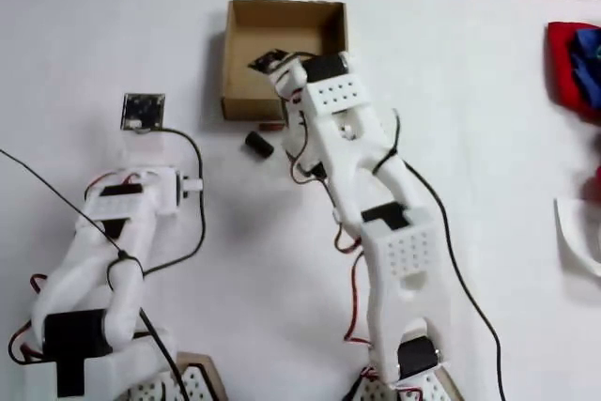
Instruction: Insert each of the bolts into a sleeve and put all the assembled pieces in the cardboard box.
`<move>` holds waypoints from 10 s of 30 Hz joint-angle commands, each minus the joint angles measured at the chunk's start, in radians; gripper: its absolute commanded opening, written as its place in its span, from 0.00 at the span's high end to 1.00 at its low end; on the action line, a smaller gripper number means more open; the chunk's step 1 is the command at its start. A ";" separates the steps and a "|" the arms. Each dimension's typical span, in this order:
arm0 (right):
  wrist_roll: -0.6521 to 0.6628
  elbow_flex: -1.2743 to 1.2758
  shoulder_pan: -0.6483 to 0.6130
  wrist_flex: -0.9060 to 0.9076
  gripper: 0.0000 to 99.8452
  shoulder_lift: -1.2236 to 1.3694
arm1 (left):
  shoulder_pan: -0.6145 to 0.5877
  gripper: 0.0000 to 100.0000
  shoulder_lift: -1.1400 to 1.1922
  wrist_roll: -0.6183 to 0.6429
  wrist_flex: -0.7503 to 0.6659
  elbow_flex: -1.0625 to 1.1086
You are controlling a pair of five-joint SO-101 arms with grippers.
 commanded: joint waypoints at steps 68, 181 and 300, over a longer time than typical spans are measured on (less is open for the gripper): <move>-0.155 1.695 0.685 -0.934 0.98 -1.268 | 0.717 0.82 1.229 0.566 1.109 -2.192; -0.161 1.864 0.682 -1.165 0.98 -1.276 | 0.646 0.85 0.261 0.229 1.129 -0.573; -0.161 1.866 0.653 -1.167 0.98 -1.282 | 0.456 0.81 1.051 0.275 1.209 -1.532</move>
